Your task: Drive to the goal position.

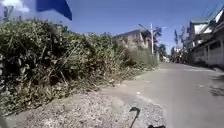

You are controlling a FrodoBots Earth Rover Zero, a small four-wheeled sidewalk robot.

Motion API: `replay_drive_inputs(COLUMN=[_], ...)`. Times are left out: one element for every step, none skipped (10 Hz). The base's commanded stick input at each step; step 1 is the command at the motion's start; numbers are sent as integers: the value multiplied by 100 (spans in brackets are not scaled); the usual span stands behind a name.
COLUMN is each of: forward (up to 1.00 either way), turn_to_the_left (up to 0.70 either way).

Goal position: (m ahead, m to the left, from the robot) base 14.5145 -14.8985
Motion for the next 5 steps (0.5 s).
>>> replay_drive_inputs(forward=[0, 0, 0, 0, 0], turn_to_the_left=[70, 27, 6, 2, 0])
